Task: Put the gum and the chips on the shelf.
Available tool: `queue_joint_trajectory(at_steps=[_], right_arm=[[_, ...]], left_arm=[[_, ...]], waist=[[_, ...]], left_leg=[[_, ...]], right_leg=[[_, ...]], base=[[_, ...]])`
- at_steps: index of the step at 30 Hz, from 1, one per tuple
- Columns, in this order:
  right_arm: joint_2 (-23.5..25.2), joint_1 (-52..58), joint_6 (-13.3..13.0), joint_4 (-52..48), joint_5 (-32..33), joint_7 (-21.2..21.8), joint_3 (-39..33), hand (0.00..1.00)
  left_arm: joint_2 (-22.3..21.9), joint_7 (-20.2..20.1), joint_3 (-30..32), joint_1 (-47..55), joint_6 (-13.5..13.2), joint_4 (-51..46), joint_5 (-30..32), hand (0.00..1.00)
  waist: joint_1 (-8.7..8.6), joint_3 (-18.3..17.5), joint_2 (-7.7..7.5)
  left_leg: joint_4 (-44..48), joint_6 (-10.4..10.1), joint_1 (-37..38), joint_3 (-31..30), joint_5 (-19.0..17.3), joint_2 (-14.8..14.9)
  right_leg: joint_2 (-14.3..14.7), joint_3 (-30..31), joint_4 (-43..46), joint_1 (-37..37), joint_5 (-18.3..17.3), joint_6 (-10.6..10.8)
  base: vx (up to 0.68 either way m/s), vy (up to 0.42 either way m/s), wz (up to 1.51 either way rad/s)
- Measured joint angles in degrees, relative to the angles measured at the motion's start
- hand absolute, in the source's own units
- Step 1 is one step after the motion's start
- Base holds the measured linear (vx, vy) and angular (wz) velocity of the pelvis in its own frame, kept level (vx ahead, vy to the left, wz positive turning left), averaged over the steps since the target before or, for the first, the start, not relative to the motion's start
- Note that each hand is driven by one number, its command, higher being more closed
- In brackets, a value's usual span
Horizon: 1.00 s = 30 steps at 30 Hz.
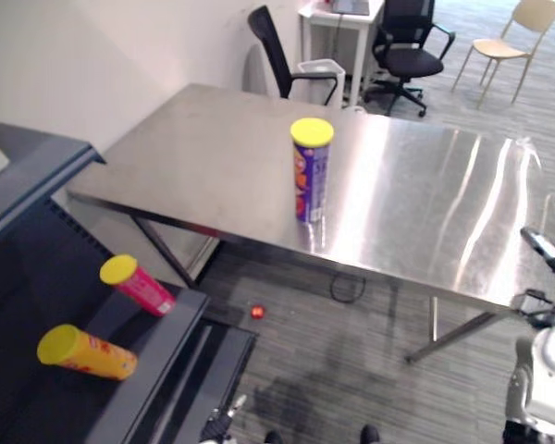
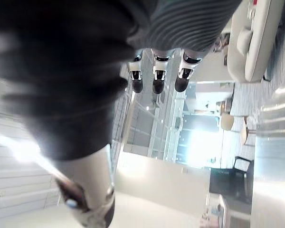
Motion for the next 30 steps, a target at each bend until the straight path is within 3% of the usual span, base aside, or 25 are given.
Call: queue_joint_trajectory(at_steps=[7, 9, 16, 21, 30], right_arm=[[-2.65, -8.01, 0.45, 7.61, 1.52, 1.03, 7.36, 0.0], [-2.67, -10.42, 1.05, 10.36, 2.95, 1.04, 9.0, 0.0], [-3.19, -17.04, 1.94, 16.15, 3.58, 0.99, 12.95, 0.0], [-4.16, -20.5, 2.91, 21.15, 4.79, 1.91, 16.57, 0.0], [-4.62, -27.42, 4.09, 26.31, 5.17, 2.16, 19.87, 0.0]], left_arm=[[0.03, -0.28, -0.01, 0.12, -0.53, -0.66, -0.04, 0.0], [-0.12, -0.24, -0.08, 0.11, -0.53, -1.68, -0.1, 0.0], [-0.12, -0.23, -0.07, 0.11, -0.57, -2.52, -0.23, 0.0], [-0.05, -0.18, -0.91, -0.13, -0.57, -3.53, -0.53, 0.0], [-0.1, -0.15, -1.24, -0.35, -0.63, -4.49, -0.53, 0.0]], waist=[[0.59, 0.19, -0.39], [1.84, 0.34, -0.63], [2.4, 1.2, -0.79], [3.86, 1.62, -0.87], [4.35, 2.97, -0.87]], left_leg=[[-1.56, 0.36, -0.81, -3.02, 1.74, -0.66], [-2.16, 0.32, -0.78, -3.31, 2.31, -0.58], [-3.49, 0.34, -1.16, -5.99, 3.64, -0.74], [-3.83, 0.37, -1.89, -6.66, 4.29, -1.22], [-4.38, 0.28, -2.13, -7.65, 4.81, -0.81]], right_leg=[[-0.5, -2.77, 0.24, 0.12, 0.0, 0.0], [-0.41, -3.07, 0.26, 0.04, 0.0, 0.0], [-0.45, -5.74, 0.51, 0.43, -0.01, 0.0], [-0.44, -6.35, -0.01, 0.25, -0.02, 0.01], [-0.35, -7.27, -0.06, 0.31, -0.01, 0.01]], base=[[-0.01, -0.005, 0.22], [-0.02, -0.03, 0.13], [-0.03, -0.026, 0.19], [-0.01, -0.01, 0.07], [-0.01, -0.018, 0.05]])
